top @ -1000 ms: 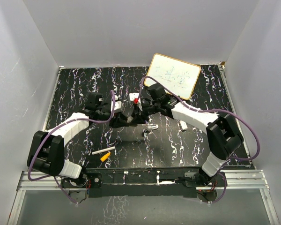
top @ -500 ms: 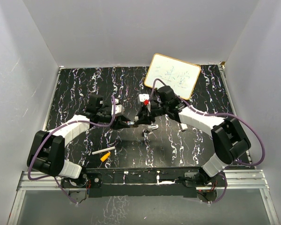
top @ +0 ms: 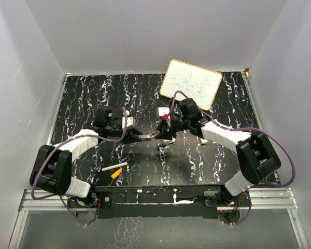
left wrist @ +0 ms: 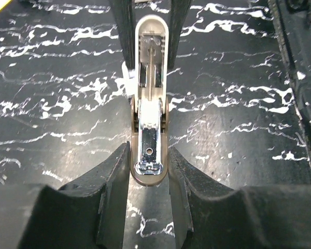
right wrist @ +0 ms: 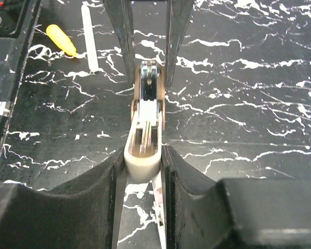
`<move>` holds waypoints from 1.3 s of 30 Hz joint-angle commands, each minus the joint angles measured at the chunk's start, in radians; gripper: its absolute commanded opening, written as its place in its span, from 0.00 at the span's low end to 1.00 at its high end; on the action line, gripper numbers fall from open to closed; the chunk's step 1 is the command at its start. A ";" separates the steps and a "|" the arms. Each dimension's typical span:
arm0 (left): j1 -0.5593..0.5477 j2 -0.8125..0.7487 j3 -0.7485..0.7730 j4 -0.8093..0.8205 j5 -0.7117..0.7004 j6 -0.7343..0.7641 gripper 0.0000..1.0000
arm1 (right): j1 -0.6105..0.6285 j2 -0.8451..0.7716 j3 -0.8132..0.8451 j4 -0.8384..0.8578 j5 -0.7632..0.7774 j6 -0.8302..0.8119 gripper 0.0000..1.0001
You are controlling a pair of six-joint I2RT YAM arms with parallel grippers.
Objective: Load the staples into the stapler
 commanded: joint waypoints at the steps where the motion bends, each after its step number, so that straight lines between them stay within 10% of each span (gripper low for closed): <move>1: 0.052 -0.038 -0.024 0.033 -0.036 -0.031 0.00 | -0.028 -0.036 -0.002 -0.007 0.029 0.004 0.35; 21: 0.013 0.079 -0.062 0.333 -0.394 -0.291 0.00 | -0.179 -0.155 0.034 -0.176 0.181 0.059 0.63; 39: -0.188 0.189 -0.127 0.465 -0.590 -0.510 0.11 | -0.357 -0.429 -0.124 -0.302 0.291 0.026 0.65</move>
